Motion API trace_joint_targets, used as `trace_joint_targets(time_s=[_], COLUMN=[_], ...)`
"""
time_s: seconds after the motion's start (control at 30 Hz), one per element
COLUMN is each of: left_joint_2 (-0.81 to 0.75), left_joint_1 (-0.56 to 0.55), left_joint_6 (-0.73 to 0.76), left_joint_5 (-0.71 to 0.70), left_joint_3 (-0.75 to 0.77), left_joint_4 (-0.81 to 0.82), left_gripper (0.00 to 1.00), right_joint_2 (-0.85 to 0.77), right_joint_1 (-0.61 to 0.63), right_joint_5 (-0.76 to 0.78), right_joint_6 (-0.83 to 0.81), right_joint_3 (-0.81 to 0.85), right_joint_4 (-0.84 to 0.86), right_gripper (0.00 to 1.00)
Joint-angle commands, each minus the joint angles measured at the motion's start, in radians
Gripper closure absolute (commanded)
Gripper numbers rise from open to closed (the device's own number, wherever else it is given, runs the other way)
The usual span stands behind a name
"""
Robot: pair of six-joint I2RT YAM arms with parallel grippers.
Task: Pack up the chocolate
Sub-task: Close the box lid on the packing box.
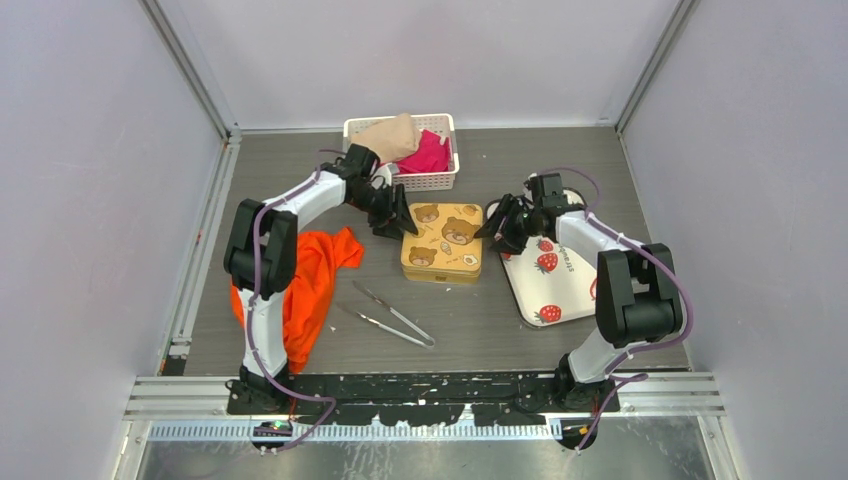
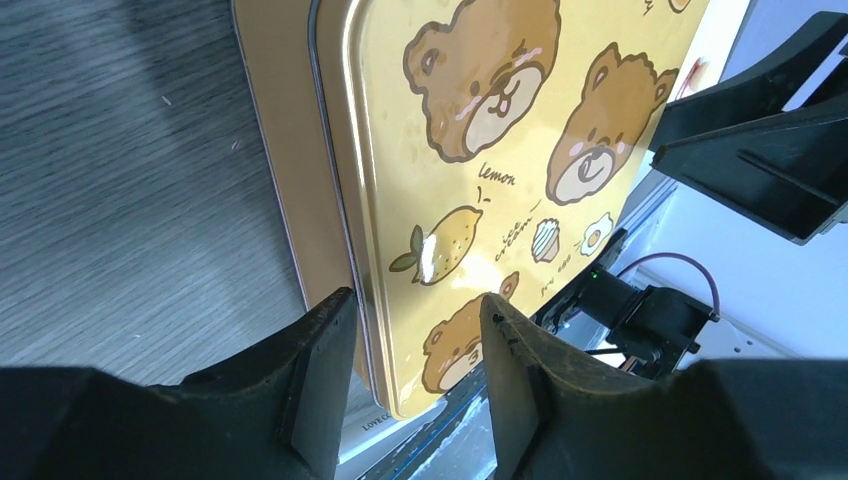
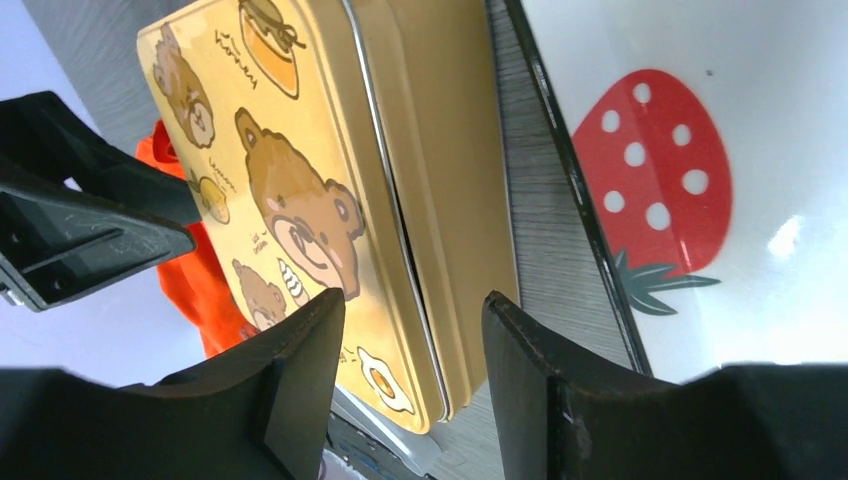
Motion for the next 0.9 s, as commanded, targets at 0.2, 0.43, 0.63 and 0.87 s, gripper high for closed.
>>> trace_joint_targets(time_s=[0.2,0.43,0.63,0.87], left_joint_2=[-0.068,-0.045,-0.034,-0.030], left_joint_1=[-0.009,-0.023,-0.026,-0.028], left_joint_6=[0.045,0.051,0.061,0.060], left_joint_5=[-0.034,-0.026,-0.027,-0.018], left_joint_3=[0.051,0.094,0.109,0.113], left_joint_4=[-0.035,-0.051,-0.066,-0.065], left_gripper=[0.50,0.50,0.52,0.54], right_joint_2=[0.026,0.032,0.036,0.024], right_joint_1=[0.077,0.091,0.091,0.090], right_joint_5=[0.210,0.243,0.250,0.241], right_joint_6=[-0.086,-0.071,-0.062,-0.051], right_joint_3=[0.151,0.158,0.157,0.155], right_joint_4=[-0.173,-0.175,-0.170,-0.152], right_gripper=[0.46,0.43,0.46,0.51])
